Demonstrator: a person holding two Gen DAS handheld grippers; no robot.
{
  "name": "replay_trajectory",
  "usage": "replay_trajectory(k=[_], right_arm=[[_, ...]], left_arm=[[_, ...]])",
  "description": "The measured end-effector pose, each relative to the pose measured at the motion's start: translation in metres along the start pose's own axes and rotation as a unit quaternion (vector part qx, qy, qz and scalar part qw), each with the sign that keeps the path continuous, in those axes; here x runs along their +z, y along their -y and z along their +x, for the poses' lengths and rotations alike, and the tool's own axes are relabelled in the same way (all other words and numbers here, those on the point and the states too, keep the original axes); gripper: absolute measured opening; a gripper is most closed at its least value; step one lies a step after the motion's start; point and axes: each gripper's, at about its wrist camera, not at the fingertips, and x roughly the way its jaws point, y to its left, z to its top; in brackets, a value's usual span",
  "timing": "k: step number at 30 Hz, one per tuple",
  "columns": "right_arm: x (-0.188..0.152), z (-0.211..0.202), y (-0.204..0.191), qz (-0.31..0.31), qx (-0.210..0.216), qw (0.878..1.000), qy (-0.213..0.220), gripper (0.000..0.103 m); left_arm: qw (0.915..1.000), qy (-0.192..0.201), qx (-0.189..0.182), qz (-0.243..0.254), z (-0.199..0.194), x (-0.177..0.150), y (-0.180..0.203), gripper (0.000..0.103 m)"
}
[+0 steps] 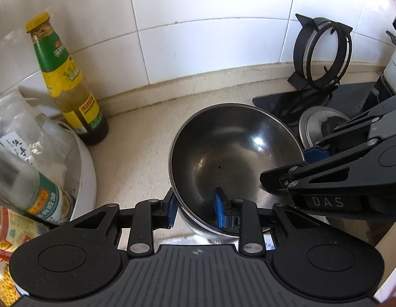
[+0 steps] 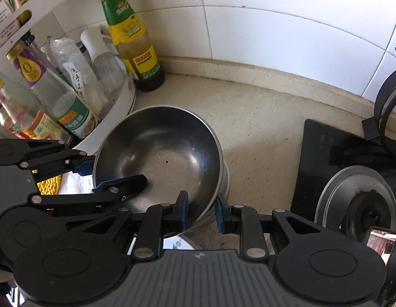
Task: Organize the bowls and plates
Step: 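Lift the gripped steel bowl with the left tool toward the other steel bowls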
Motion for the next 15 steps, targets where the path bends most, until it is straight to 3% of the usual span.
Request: replay_trajectory(k=[15], right_arm=[[-0.011,-0.002,-0.005,-0.007,0.003,1.000,-0.010,0.040]], left_arm=[[1.0000,-0.004,-0.001,0.001,-0.005,-0.017,0.005,0.039]])
